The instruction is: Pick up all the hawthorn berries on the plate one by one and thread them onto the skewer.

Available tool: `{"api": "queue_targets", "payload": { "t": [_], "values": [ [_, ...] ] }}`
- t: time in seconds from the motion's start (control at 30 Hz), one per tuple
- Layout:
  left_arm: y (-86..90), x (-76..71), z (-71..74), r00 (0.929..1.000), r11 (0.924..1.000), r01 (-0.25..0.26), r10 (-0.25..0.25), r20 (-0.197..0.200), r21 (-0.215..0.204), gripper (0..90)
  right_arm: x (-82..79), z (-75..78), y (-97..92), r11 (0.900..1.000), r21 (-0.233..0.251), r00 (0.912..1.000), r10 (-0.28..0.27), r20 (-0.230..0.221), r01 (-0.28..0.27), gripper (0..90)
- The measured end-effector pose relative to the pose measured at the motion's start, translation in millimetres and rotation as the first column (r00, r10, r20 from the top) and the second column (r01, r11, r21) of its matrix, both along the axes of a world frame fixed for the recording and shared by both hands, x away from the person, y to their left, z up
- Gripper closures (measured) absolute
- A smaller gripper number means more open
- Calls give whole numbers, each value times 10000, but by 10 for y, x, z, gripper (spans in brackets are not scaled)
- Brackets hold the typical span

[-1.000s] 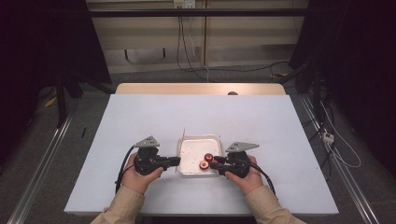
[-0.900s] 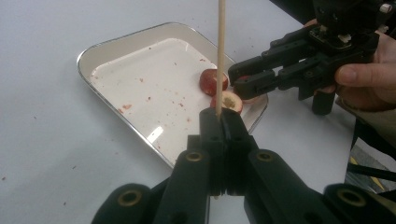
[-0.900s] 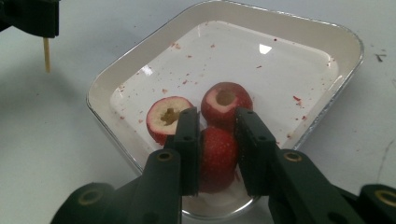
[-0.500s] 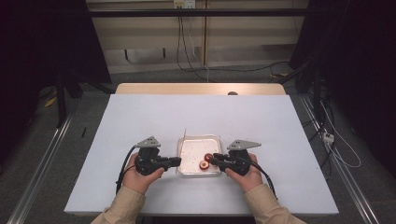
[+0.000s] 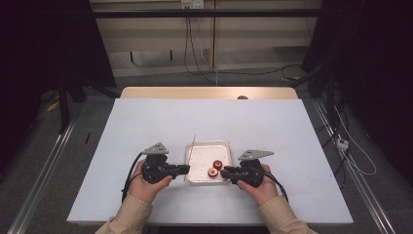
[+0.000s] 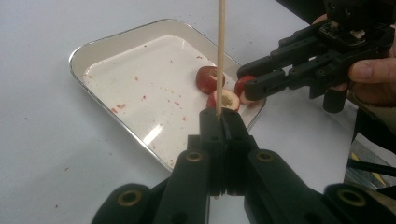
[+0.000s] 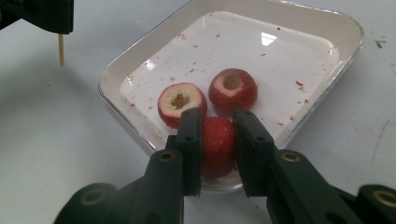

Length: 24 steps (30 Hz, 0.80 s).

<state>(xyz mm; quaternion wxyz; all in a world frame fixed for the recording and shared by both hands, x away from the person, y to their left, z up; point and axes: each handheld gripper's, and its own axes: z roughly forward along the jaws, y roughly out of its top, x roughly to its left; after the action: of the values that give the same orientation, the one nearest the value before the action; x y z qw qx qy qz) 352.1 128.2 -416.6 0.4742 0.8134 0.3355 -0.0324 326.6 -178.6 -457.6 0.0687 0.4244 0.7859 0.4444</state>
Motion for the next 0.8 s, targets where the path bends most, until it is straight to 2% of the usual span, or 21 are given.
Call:
{"api": "queue_targets", "payload": {
  "t": [0.1,0.27,0.3,0.37,0.43,0.5,0.63,0.7,0.73,0.77,0.8],
  "values": [
    [1,1,0,10000,10000,43,-43,-27,41,897,-12,13,-25,9999,-104,10000,37,-50,-37,738],
    [-6,-4,1,10000,10000,26,-26,-71,52,897,-14,32,-42,10000,-18,9998,32,-179,-32,740],
    [-7,-6,3,10000,10000,50,-49,-75,46,897,-9,33,-46,10000,52,9996,-46,-269,47,740],
    [-17,-11,5,9998,9999,132,-132,-122,25,897,8,53,-72,9975,570,9990,-395,-226,407,741],
    [-42,-24,5,9994,9996,273,-272,-195,71,897,48,106,-123,9867,1367,9961,-862,-173,878,741],
    [-88,-50,4,9984,9989,462,-461,-318,33,897,102,170,-162,9737,1894,9919,-1269,-92,1263,741],
    [-193,-111,-1,9927,9945,1051,-1050,-589,-25,898,207,289,-182,9538,2473,9845,-1753,-35,1707,741],
    [-249,-141,-14,9888,9916,1293,-1295,-747,-72,898,261,387,-164,9506,2559,9827,-1850,122,1758,741],
    [-278,-157,-26,9872,9908,1351,-1353,-847,-82,897,275,419,-158,9454,2723,9818,-1897,126,1792,741],
    [-303,-167,-40,9850,9894,1453,-1454,-929,-81,897,275,419,-158,9454,2723,9818,-1897,126,1792,741],
    [-334,-181,-57,9831,9888,1493,-1493,-1058,-86,897,286,449,-156,9379,2941,9807,-1954,89,1842,741]
  ]
}}
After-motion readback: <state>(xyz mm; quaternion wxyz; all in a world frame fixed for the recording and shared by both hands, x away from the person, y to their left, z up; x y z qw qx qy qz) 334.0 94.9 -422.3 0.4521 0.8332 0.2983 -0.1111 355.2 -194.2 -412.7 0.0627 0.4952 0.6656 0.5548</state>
